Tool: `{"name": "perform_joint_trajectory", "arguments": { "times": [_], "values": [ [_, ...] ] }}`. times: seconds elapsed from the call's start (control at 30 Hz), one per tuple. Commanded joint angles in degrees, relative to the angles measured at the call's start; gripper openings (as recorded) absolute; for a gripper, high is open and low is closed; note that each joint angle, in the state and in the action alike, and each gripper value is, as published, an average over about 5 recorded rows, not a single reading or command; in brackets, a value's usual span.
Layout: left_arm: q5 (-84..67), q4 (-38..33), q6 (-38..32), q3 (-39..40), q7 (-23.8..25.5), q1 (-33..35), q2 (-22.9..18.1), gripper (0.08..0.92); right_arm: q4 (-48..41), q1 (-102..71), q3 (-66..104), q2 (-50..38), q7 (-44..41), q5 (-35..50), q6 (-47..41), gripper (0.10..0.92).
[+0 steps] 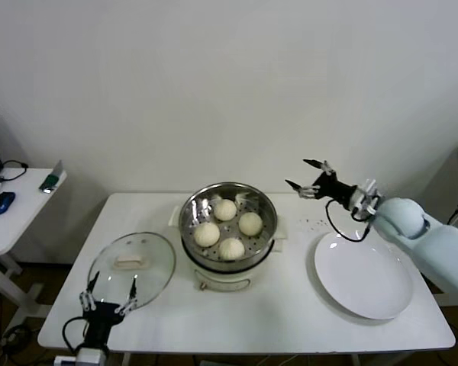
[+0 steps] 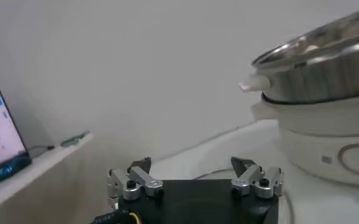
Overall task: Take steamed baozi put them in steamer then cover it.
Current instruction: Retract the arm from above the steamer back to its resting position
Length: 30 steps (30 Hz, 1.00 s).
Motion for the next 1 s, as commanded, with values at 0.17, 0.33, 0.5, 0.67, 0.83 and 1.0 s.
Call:
{"name": "perform_joint_trajectory", "arguments": {
  "times": [0.17,0.33,0.5,0.67,0.83,1.0],
  "values": [
    [28.1,-0.8,4.8,-3.2,-0.8,-3.0,2.1,0.823,8.9,-43.5,47.0,16.3,3.5,-5.7,-0.8,0.823],
    [48.5,-0.9,9.0,-2.7,2.6,-2.8,5.5,0.823,9.2,-48.0,50.6,20.9,2.8,-7.3,-0.3,0.823],
    [58.9,2.1,10.2,-0.1,1.6,-5.2,8.2,0.823,8.5,-49.3,52.1,23.7,2.0,-7.8,0.4,0.823],
    [59.1,8.9,8.9,2.8,-2.0,-9.2,9.5,0.823,8.6,-51.4,53.5,25.4,0.2,-8.7,0.8,0.823],
    [60.0,12.7,7.3,4.4,-3.3,-11.1,9.0,0.823,8.6,-53.1,54.7,26.3,-0.2,-9.9,1.0,0.823],
    [61.6,16.4,6.2,6.1,-4.4,-13.2,8.0,0.823,8.6,-53.9,55.3,26.7,-0.2,-10.4,1.1,0.823]
  ]
}}
